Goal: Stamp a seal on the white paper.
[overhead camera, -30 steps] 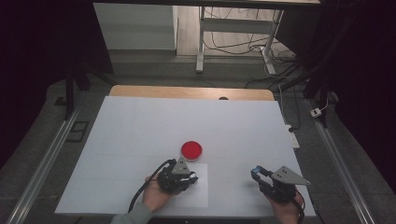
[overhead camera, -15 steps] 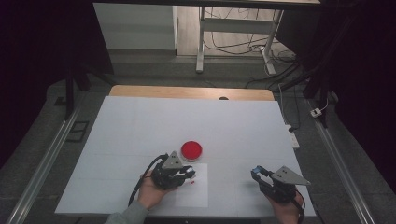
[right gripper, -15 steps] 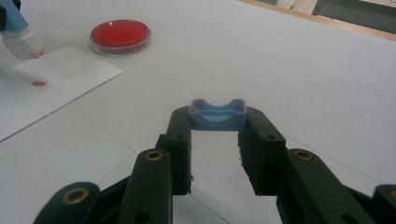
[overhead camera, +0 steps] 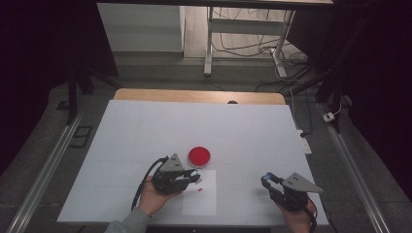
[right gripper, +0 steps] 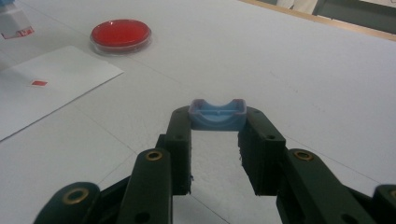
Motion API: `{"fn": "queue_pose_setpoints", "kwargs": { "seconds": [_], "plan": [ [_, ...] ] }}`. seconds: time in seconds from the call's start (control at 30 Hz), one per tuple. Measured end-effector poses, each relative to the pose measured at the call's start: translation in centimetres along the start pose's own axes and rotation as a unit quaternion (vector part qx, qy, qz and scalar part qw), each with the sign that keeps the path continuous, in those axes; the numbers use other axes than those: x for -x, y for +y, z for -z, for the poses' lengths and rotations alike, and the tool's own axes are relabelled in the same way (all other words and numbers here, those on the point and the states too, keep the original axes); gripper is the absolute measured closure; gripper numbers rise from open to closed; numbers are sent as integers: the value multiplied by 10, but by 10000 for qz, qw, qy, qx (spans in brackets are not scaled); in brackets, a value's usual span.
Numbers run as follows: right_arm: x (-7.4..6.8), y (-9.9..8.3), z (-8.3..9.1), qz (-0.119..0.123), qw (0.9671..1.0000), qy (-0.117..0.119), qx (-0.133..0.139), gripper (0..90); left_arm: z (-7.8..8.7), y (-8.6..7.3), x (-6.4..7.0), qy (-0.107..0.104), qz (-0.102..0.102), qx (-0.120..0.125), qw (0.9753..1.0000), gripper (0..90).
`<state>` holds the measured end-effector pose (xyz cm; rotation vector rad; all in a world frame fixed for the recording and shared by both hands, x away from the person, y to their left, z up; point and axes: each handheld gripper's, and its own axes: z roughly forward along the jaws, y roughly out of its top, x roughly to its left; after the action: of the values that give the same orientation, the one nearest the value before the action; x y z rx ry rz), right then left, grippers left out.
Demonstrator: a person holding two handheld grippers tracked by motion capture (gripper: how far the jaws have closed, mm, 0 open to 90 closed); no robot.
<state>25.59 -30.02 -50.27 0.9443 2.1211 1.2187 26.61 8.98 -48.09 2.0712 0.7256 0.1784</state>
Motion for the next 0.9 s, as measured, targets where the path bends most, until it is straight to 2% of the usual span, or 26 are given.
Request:
{"fn": "queue_pose_setpoints", "kwargs": {
  "seconds": [0.47,0.9],
  "plan": [
    [0,0,0,-3,10000,-7,-1,651,17,4,-5,-26,185,283,9994,755],
    [0,0,0,3,10000,-8,-6,651,37,5,-16,161,402,499,9978,754]
  ]
}}
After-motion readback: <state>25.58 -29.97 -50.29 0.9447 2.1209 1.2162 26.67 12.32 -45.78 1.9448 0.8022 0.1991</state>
